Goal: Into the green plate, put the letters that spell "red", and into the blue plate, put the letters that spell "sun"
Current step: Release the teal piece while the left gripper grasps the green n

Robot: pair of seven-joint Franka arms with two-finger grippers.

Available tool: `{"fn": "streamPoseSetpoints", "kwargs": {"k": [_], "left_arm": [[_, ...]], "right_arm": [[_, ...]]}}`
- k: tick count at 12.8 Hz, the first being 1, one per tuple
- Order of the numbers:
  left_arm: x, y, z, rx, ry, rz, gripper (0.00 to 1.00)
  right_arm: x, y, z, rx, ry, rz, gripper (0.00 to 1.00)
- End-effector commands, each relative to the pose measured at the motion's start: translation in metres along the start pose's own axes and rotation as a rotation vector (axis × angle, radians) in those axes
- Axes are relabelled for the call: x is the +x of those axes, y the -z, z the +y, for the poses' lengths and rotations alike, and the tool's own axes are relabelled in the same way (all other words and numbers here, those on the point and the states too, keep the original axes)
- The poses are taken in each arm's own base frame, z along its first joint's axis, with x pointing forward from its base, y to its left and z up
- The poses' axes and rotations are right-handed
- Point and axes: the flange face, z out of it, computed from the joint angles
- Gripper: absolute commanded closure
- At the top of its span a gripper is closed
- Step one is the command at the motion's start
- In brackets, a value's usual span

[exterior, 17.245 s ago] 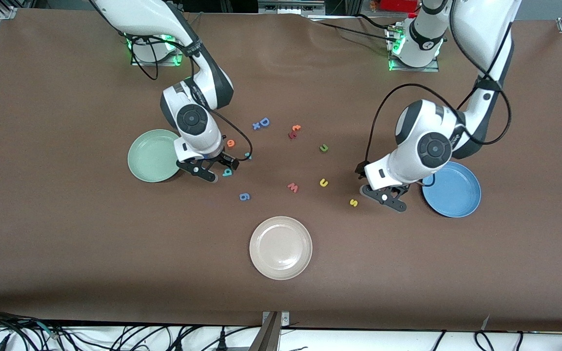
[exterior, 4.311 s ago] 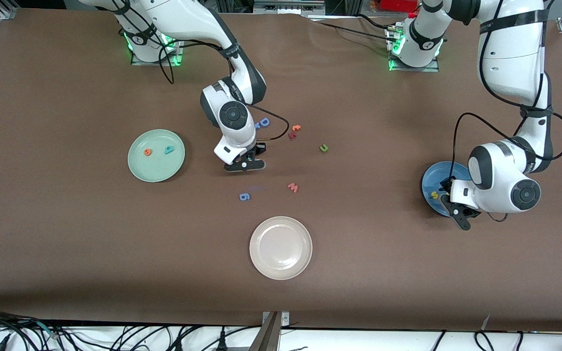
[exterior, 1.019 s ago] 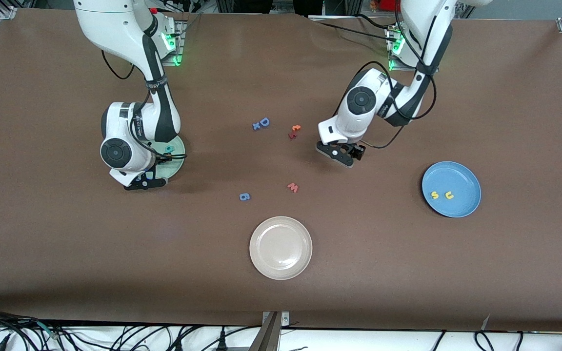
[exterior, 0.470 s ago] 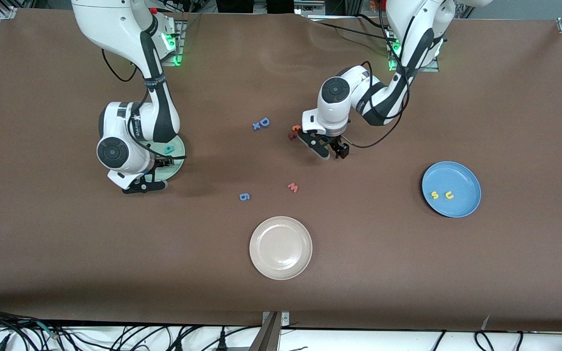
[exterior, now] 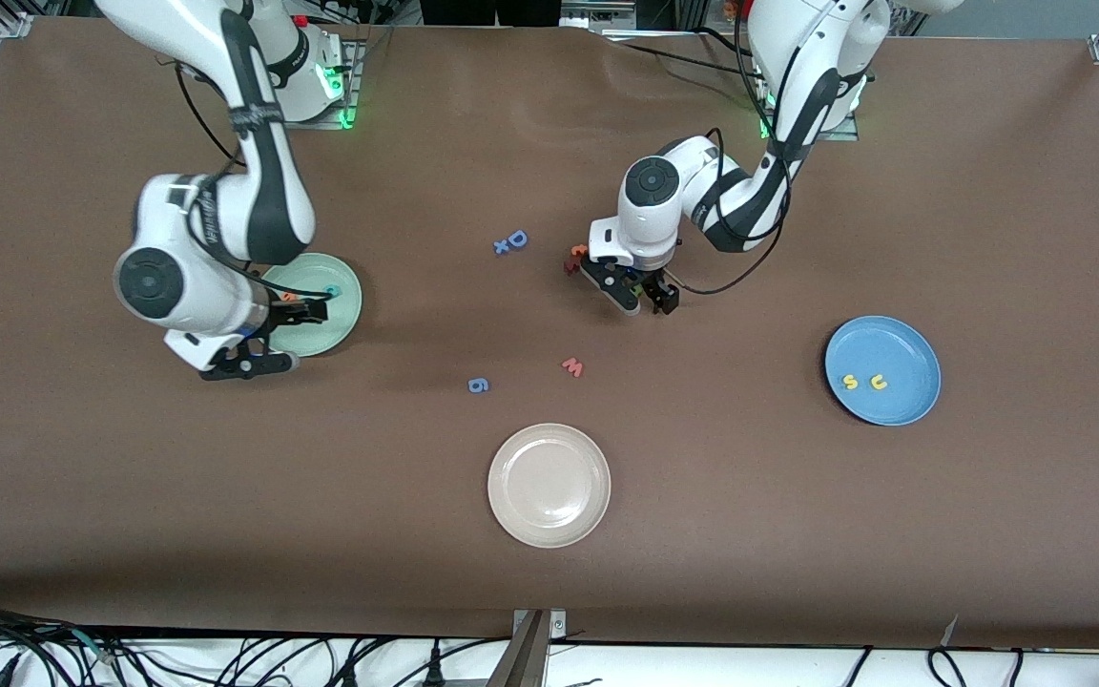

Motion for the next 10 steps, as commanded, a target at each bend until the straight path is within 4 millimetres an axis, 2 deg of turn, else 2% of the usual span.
{"fn": "streamPoseSetpoints", "kwargs": {"k": [1, 3, 4, 5, 6, 7, 8, 9, 10], "left_arm": [[0.005, -0.007, 0.007, 0.013, -0.036, 0.009, 0.03], [0.005, -0.007, 0.007, 0.012, -0.036, 0.013, 0.05], [0.005, -0.009, 0.008, 0.011, -0.036, 0.016, 0.08], [0.005, -0.009, 0.009, 0.011, -0.038, 0.016, 0.13], [0.005, -0.009, 0.01, 0.013, -0.043, 0.017, 0.25], [0.005, -0.009, 0.009, 0.019, -0.052, 0.017, 0.29], [0.005, -0.009, 0.009, 0.02, -0.054, 0.017, 0.31], [0.005, -0.009, 0.009, 0.02, -0.054, 0.017, 0.39], [0.005, -0.009, 0.009, 0.02, -0.054, 0.017, 0.45]], "right_arm": [[-0.002, 0.051, 0.006, -0.008, 0.021, -0.046, 0.02], [-0.012, 0.093, 0.007, -0.047, 0.032, -0.085, 0.02], [-0.017, 0.122, 0.006, -0.069, 0.033, -0.086, 0.02], [-0.023, 0.142, 0.006, -0.082, 0.031, -0.094, 0.02], [-0.031, 0.159, 0.007, -0.084, 0.028, -0.096, 0.01], [-0.047, 0.184, 0.018, -0.056, 0.016, -0.07, 0.01], [-0.057, 0.2, 0.02, -0.032, 0.022, -0.042, 0.01], [-0.068, 0.216, 0.033, 0.003, 0.022, -0.001, 0.01], [-0.072, 0.223, 0.046, 0.026, 0.02, 0.02, 0.01]]}}
